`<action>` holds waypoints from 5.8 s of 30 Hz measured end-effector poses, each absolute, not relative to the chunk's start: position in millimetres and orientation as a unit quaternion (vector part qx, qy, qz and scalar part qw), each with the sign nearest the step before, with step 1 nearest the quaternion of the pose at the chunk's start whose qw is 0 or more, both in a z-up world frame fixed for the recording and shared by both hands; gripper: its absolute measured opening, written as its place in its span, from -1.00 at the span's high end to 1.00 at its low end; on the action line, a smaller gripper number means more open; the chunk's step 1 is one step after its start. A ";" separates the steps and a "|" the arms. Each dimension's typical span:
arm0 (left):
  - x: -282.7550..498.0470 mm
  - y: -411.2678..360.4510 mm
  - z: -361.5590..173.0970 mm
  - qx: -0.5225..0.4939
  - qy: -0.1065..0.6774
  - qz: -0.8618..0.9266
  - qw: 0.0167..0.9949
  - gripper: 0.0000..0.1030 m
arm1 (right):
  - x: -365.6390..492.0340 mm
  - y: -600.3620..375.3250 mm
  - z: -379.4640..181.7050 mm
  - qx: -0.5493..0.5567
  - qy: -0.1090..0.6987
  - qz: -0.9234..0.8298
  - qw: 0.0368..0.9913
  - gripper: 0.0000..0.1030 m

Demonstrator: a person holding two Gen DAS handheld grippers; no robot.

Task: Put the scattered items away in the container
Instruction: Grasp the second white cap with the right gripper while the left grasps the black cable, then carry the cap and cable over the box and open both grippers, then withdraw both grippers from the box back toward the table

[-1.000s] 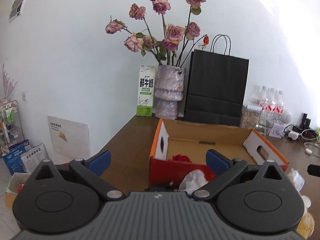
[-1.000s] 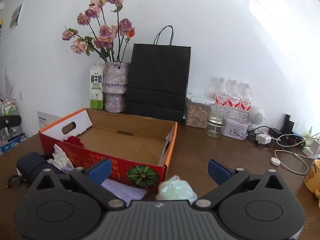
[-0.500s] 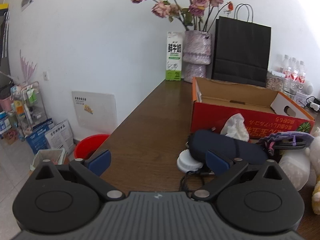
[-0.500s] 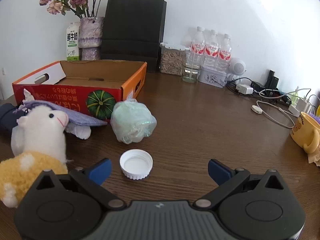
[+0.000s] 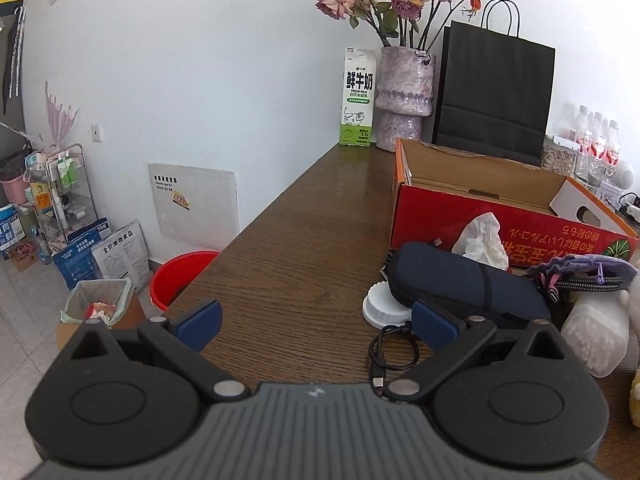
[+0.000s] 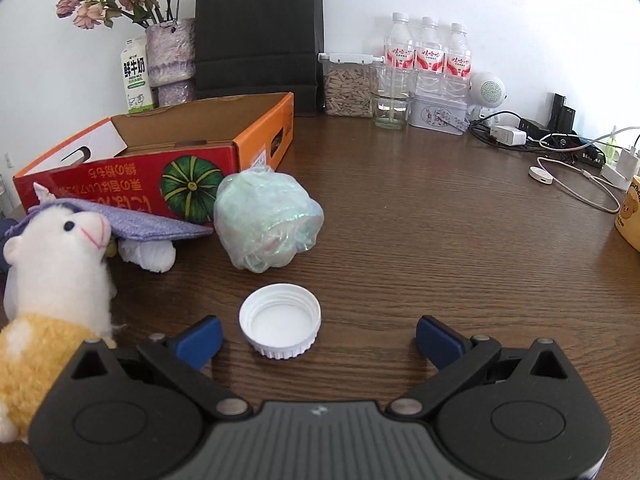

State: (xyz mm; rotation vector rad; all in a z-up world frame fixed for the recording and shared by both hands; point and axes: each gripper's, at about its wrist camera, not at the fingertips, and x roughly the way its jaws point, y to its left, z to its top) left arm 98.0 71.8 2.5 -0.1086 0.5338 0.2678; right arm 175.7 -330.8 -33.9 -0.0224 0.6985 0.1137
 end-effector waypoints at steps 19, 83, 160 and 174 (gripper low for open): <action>108.1 71.6 -11.4 -0.051 0.290 0.122 0.948 -1.00 | 176.1 -327.4 -30.6 -0.010 0.329 0.061 0.942 -0.59; 160.1 9.6 75.2 -0.053 0.169 -0.010 0.984 0.51 | 184.2 -245.5 62.7 0.021 0.162 0.128 0.978 0.24; 255.3 -21.2 41.3 -0.066 0.165 0.076 0.981 -1.00 | 257.3 -200.2 59.4 0.006 0.160 0.081 0.984 -1.00; 247.9 -23.5 41.2 -0.062 0.161 0.076 0.982 -1.00 | 239.9 -205.0 66.4 0.017 0.142 0.078 0.987 -1.00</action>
